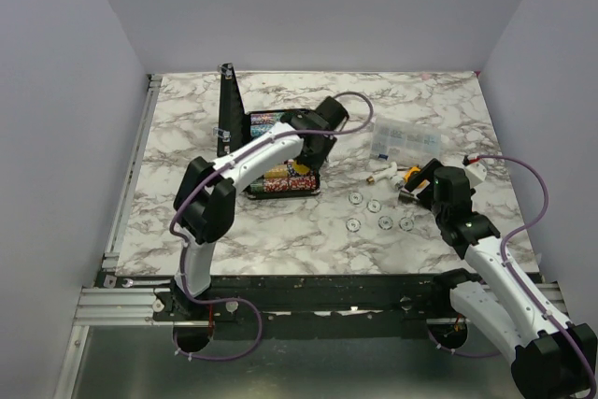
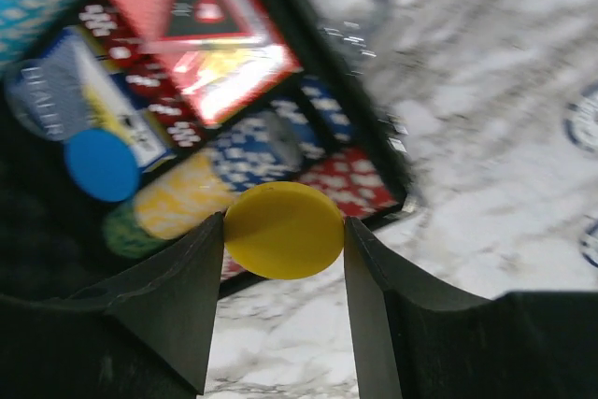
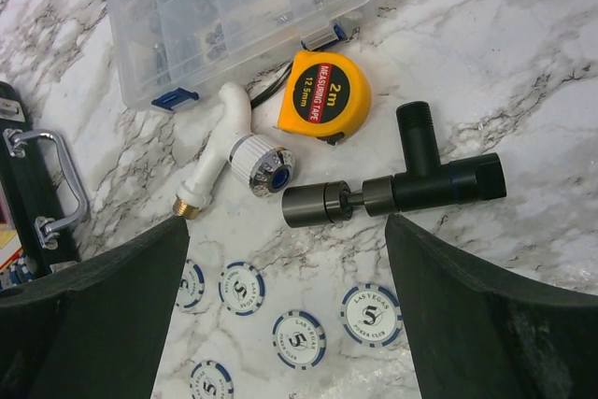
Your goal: Pack up texas hold em set
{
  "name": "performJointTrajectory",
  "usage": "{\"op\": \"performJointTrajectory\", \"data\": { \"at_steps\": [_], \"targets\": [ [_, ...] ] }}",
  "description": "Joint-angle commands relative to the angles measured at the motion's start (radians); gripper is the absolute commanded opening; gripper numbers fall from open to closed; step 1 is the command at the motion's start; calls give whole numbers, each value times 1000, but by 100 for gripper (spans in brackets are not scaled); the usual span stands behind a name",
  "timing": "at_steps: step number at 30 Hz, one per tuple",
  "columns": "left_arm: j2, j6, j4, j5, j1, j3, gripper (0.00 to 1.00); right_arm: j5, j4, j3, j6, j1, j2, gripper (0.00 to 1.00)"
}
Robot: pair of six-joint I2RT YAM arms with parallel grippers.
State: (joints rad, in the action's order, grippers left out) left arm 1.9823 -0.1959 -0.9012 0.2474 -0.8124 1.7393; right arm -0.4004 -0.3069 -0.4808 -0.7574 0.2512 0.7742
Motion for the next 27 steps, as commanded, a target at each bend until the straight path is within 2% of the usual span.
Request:
{"op": "performJointTrajectory", "data": {
  "at_steps": [1,9,27],
  "targets": [
    [19,15,-71,96,130,98,34,12,23,16,18,-5,3,88],
    [141,12,-117,150,268,216,32,17,26,14,21,-4,11,88],
    [181,9,-81,203,295,98,32,26,28,12,24,-4,29,88]
  ]
}}
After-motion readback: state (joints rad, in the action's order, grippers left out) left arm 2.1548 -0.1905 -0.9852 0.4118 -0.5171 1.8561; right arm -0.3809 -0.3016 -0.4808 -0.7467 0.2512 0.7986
